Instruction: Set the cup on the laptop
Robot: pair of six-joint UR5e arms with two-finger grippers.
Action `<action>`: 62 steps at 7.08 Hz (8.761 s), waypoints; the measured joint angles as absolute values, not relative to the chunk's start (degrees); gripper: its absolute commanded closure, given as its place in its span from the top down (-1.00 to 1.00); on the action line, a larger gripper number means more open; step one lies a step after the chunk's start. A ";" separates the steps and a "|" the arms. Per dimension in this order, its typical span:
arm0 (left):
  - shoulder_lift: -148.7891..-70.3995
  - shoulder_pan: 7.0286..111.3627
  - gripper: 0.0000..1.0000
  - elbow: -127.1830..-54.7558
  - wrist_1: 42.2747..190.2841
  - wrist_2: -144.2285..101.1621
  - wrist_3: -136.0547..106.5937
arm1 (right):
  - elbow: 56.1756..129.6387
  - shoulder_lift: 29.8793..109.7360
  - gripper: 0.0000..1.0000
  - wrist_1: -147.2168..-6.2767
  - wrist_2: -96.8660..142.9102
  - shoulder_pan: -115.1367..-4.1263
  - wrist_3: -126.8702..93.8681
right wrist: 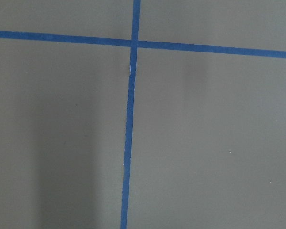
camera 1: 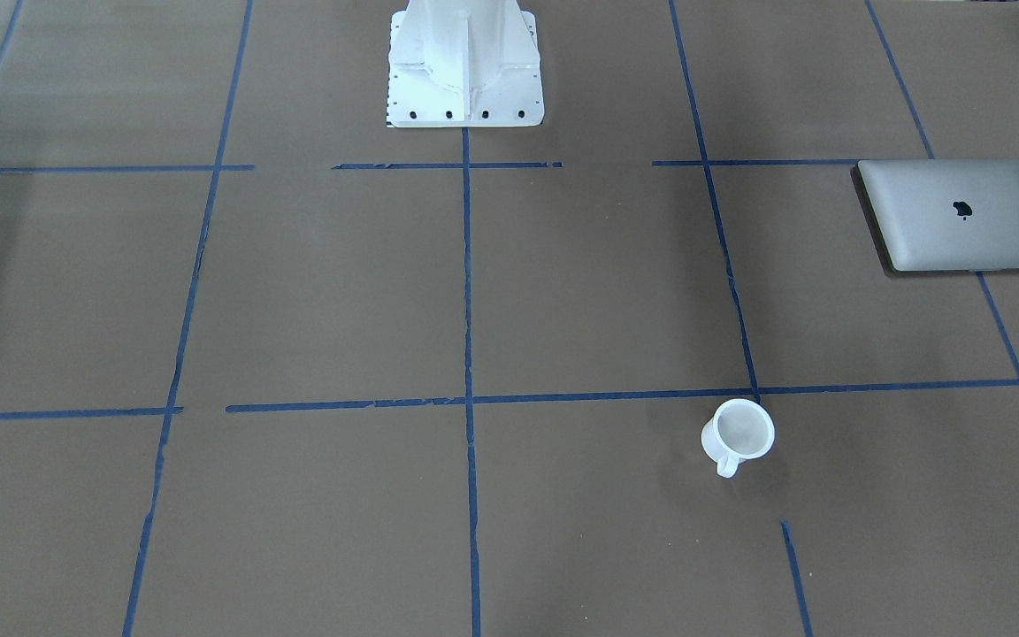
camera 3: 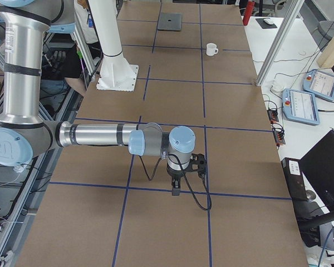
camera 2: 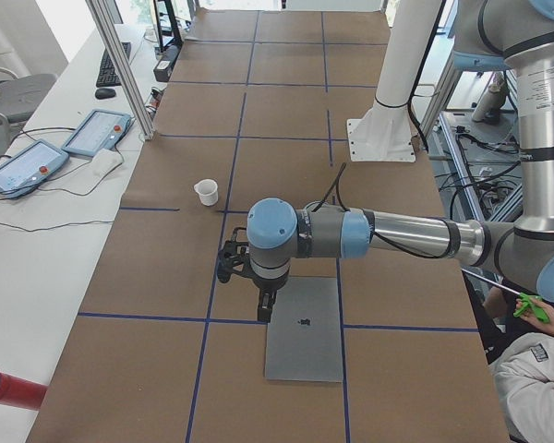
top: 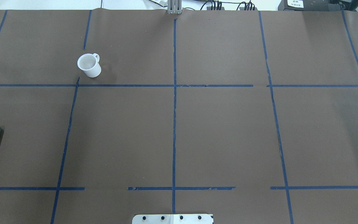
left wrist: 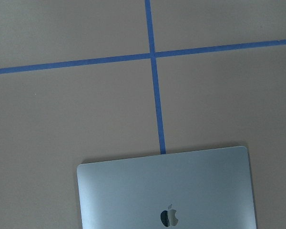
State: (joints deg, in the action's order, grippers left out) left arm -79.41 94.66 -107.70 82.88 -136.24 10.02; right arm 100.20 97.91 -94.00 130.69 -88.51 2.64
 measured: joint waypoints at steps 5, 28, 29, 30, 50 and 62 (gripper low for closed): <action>-79.91 94.32 1.00 -108.04 83.63 -134.65 10.04 | 100.20 97.91 1.00 -94.02 130.68 -88.51 2.64; -135.12 53.45 -1.00 -55.90 116.11 -119.67 -31.37 | 100.19 97.91 1.00 -93.99 130.69 -88.51 2.64; -135.15 53.49 -1.00 -56.01 116.03 -119.70 -31.44 | 100.20 97.91 1.00 -94.02 130.69 -88.51 2.64; -135.17 54.00 -1.00 -56.99 115.63 -119.78 -31.51 | 100.20 97.91 1.00 -94.02 130.69 -88.51 2.64; -75.08 69.00 -1.00 -89.51 130.20 -126.62 -23.68 | 100.20 97.91 1.00 -94.03 130.69 -88.51 2.64; -74.68 65.75 1.00 -88.10 130.27 -129.48 -22.82 | 100.19 97.91 1.00 -94.00 130.69 -88.50 2.64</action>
